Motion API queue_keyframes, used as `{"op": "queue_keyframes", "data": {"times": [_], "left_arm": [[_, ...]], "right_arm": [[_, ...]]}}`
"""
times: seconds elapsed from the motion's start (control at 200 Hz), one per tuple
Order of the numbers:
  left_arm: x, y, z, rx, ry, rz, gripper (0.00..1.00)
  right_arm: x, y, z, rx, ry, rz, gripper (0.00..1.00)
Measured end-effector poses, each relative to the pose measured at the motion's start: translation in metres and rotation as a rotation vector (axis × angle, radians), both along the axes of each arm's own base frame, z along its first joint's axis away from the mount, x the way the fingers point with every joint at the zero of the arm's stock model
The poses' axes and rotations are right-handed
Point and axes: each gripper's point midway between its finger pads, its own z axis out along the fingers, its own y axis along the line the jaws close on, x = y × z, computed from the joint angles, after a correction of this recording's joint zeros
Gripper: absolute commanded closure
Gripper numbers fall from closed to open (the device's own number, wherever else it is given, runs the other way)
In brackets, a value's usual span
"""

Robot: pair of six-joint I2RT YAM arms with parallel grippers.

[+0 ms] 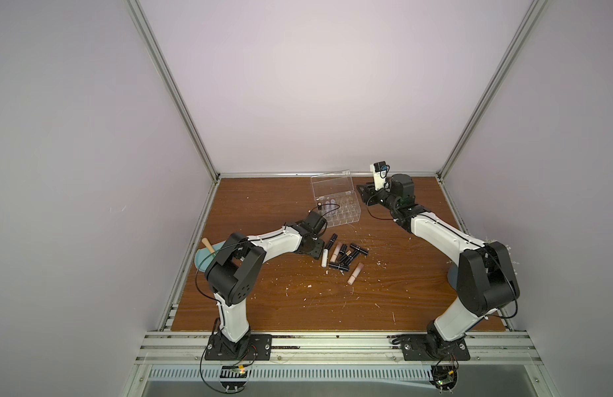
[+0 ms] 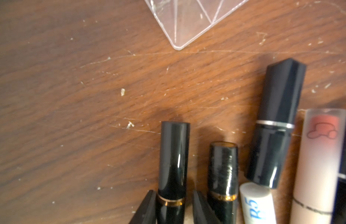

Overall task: Arrange the lipsticks in the organizer
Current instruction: Pick up the lipstick at the center of the board.

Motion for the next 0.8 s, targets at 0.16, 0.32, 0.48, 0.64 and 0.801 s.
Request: {"op": "queue_keyframes", "data": {"times": [0.16, 0.32, 0.48, 0.64, 0.801], "left_arm": [[0.003, -0.001, -0.001, 0.008, -0.002, 0.001, 0.66], [0.006, 0.000, -0.001, 0.021, -0.007, 0.003, 0.69], [0.008, 0.005, 0.003, 0.056, -0.016, 0.002, 0.74], [0.022, 0.004, 0.021, 0.053, -0.060, 0.008, 0.76], [0.027, 0.002, 0.054, 0.005, -0.123, 0.005, 0.78]], "right_arm": [[0.000, 0.000, 0.000, 0.000, 0.000, 0.000, 0.50], [0.000, 0.000, 0.000, 0.000, 0.000, 0.000, 0.50], [0.000, 0.000, 0.000, 0.000, 0.001, 0.000, 0.50], [0.000, 0.000, 0.000, 0.000, 0.001, 0.000, 0.50], [-0.002, 0.001, -0.002, 0.000, 0.013, 0.011, 0.50]]}}
